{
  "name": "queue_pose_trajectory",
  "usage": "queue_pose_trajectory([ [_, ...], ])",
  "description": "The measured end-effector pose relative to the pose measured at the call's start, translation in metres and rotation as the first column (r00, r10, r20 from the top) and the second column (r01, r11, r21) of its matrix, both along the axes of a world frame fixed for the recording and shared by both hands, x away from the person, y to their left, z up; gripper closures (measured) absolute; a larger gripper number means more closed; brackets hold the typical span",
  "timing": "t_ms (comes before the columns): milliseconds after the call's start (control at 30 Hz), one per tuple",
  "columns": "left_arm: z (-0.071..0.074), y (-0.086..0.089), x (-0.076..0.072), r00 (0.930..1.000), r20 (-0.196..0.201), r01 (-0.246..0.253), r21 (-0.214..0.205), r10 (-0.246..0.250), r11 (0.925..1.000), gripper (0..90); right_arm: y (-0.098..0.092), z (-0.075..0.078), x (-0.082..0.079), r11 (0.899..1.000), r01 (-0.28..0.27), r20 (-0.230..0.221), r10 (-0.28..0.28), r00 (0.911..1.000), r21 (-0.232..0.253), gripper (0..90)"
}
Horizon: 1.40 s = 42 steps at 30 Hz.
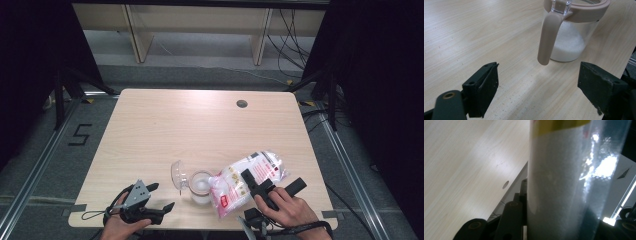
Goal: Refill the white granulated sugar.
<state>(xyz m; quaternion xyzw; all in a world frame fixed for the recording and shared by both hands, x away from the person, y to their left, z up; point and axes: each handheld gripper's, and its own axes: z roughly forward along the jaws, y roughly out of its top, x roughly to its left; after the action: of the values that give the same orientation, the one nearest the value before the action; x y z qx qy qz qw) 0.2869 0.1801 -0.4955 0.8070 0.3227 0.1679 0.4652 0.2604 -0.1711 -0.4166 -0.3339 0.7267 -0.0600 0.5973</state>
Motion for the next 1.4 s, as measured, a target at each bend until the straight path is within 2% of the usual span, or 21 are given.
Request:
queue_pose_trajectory([
  [33, -0.0002, -0.0011, -0.0006, 1.0, -0.002, -0.003, -0.018, 0.003, 0.9998, 16.7, 0.0012, -0.0023, 0.0002, 1.0, -0.012, -0.012, 0.012, 0.9999, 0.013, 74.4],
  [67, 0.0001, -0.0003, -0.0001, 1.0, 0.004, 0.004, -0.011, -0.004, 0.9999, 16.7, 0.0015, -0.0028, 0.0005, 1.0, -0.012, -0.021, 0.013, 0.9997, 0.013, 74.5],
  [133, 0.0001, -0.0003, -0.0003, 1.0, 0.002, 0.0, -0.016, 0.0, 0.9999, 16.7, 0.0013, -0.002, 0.0007, 1.0, -0.006, -0.018, 0.006, 0.9998, -0.003, 74.6],
  [200, 0.0002, -0.0002, -0.0006, 1.0, 0.001, 0.0, -0.013, 0.0, 0.9999, 16.7, 0.0002, -0.0018, 0.0007, 1.0, 0.001, -0.003, -0.001, 1.0, 0.003, 74.6],
  [267, -0.0005, -0.0016, -0.0015, 0.9997, -0.018, -0.015, -0.03, 0.015, 0.9994, 16.7, 0.0015, -0.0014, 0.0001, 1.0, 0.005, -0.002, -0.005, 1.0, -0.005, 74.6],
  [367, -0.0001, -0.0016, -0.0021, 0.9997, -0.017, -0.02, -0.023, 0.02, 0.9995, 16.7, 0.007, -0.0024, -0.002, 0.999, -0.006, -0.022, 0.005, 0.9998, -0.033, 74.7],
  [433, 0.0, -0.0008, -0.0009, 1.0, -0.003, -0.006, -0.02, 0.006, 0.9998, 16.7, 0.0094, -0.0043, -0.0025, 0.999, -0.014, -0.027, 0.013, 0.9995, -0.031, 74.7],
  [467, 0.0004, -0.0001, -0.0006, 1.0, 0.003, 0.0, -0.012, 0.0, 0.9999, 16.7, 0.0097, -0.0047, -0.0027, 0.999, -0.018, -0.014, 0.017, 0.9998, -0.033, 74.7],
  [533, 0.0005, -0.0002, -0.0006, 1.0, 0.002, 0.0, -0.013, 0.0, 0.9999, 16.7, 0.0089, -0.0048, -0.0019, 0.999, -0.014, -0.02, 0.014, 0.9997, -0.032, 74.6],
  [567, -0.0002, -0.0013, -0.0018, 0.9998, -0.015, -0.016, -0.03, 0.015, 0.9994, 16.7, 0.0081, -0.0046, -0.0016, 0.999, -0.011, -0.021, 0.011, 0.9997, -0.033, 74.7],
  [800, -0.0006, -0.0017, -0.0016, 0.9997, -0.017, -0.017, -0.033, 0.016, 0.9993, 16.7, 0.0047, -0.0034, -0.0007, 1.0, -0.006, -0.018, 0.006, 0.9998, -0.026, 74.7],
  [867, 0.0, -0.0003, -0.0002, 1.0, 0.004, 0.002, -0.013, -0.002, 0.9999, 16.7, 0.0046, -0.003, -0.0007, 1.0, -0.005, -0.03, 0.004, 0.9995, -0.025, 74.7],
  [933, -0.0001, 0.0001, 0.0005, 1.0, 0.001, 0.001, -0.004, -0.001, 1.0, 16.7, 0.0037, -0.0028, -0.0009, 1.0, -0.009, -0.026, 0.008, 0.9996, -0.022, 74.7],
  [967, -0.0009, -0.0014, -0.0007, 0.9996, -0.021, -0.021, -0.028, 0.02, 0.9994, 16.7, 0.0026, -0.0024, -0.0013, 1.0, -0.01, -0.019, 0.01, 0.9998, -0.021, 74.8],
  [1000, -0.0005, -0.001, -0.0007, 0.9997, -0.019, -0.017, -0.026, 0.016, 0.9995, 16.7, 0.0017, -0.0028, -0.0008, 1.0, -0.007, -0.021, 0.007, 0.9998, -0.011, 74.8],
  [1100, 0.0014, 0.0005, -0.0009, 1.0, 0.009, 0.0, -0.008, 0.001, 1.0, 16.7, 0.0015, -0.0012, -0.0012, 1.0, 0.009, -0.011, -0.009, 0.9999, -0.021, 74.9],
  [1267, 0.0, -0.0004, 0.0, 1.0, 0.001, -0.002, -0.016, 0.002, 0.9999, 16.7, 0.0021, -0.0015, -0.0011, 1.0, -0.006, -0.018, 0.006, 0.9998, -0.006, 75.0],
  [1400, 0.0001, -0.0004, -0.0002, 1.0, 0.001, -0.003, -0.018, 0.003, 0.9998, 16.7, 0.0008, -0.0015, -0.0009, 1.0, 0.002, -0.019, -0.002, 0.9998, -0.017, 74.9],
])
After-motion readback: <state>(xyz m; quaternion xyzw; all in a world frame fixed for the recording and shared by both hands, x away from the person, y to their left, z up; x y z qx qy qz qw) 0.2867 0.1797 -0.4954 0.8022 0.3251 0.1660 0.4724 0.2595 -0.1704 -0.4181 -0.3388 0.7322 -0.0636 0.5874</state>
